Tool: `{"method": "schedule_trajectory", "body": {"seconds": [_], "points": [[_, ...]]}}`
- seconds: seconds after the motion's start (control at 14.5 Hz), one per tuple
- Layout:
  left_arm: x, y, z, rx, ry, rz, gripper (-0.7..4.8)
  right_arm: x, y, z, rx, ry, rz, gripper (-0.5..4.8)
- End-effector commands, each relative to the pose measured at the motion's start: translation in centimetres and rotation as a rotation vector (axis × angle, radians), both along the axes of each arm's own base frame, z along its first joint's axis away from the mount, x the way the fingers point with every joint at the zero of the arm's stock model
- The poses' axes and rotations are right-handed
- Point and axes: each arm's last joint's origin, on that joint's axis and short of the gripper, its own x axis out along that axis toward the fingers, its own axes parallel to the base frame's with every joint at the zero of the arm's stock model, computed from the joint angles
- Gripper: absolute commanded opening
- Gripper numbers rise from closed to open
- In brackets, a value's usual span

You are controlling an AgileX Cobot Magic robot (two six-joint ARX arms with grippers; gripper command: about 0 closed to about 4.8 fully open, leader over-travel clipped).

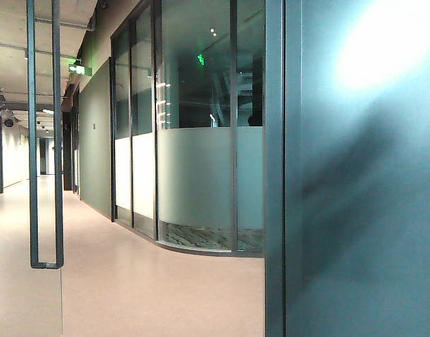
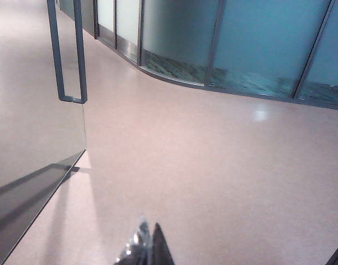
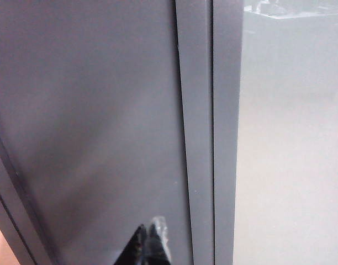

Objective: Raise the arm to find the leftmost switch on the wall and turn on the lights.

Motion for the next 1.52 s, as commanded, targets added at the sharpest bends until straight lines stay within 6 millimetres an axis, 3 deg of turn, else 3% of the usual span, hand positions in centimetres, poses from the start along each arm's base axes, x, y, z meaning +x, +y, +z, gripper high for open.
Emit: {"method": "schedule_trajectory", "body": {"seconds": [0.07, 0.55, 0.83, 0.96, 1.24, 1.52], "points": [[0.0, 0.0, 0.1, 0.004, -0.011, 0.0, -0.05, 0.0, 0.0, 0.2, 0.004, -0.021, 0.002, -0.01], [0.0, 0.0, 0.2, 0.003, -0.016, 0.0, -0.05, -0.1, 0.0, 0.8, 0.004, -0.08, 0.003, -0.01], [-0.5, -0.2, 3.5, -0.143, -0.358, -0.071, -0.05, -0.5, 0.0, 3.0, 0.003, -0.286, 0.004, -0.01], [-1.8, -0.2, 6.6, -0.131, -0.643, -0.092, -0.05, -1.5, 0.0, 6.0, 0.002, -0.456, 0.003, -0.01], [-4.8, -0.2, 12.6, -0.117, -0.847, -0.091, -0.05, -4.1, -0.2, 12.2, 0.024, -0.663, -0.067, -0.01], [-6.7, 0.0, 18.6, -0.142, -0.963, -0.015, -0.05, -3.2, -0.2, 19.3, 0.027, -0.848, -0.06, -0.01]]}}
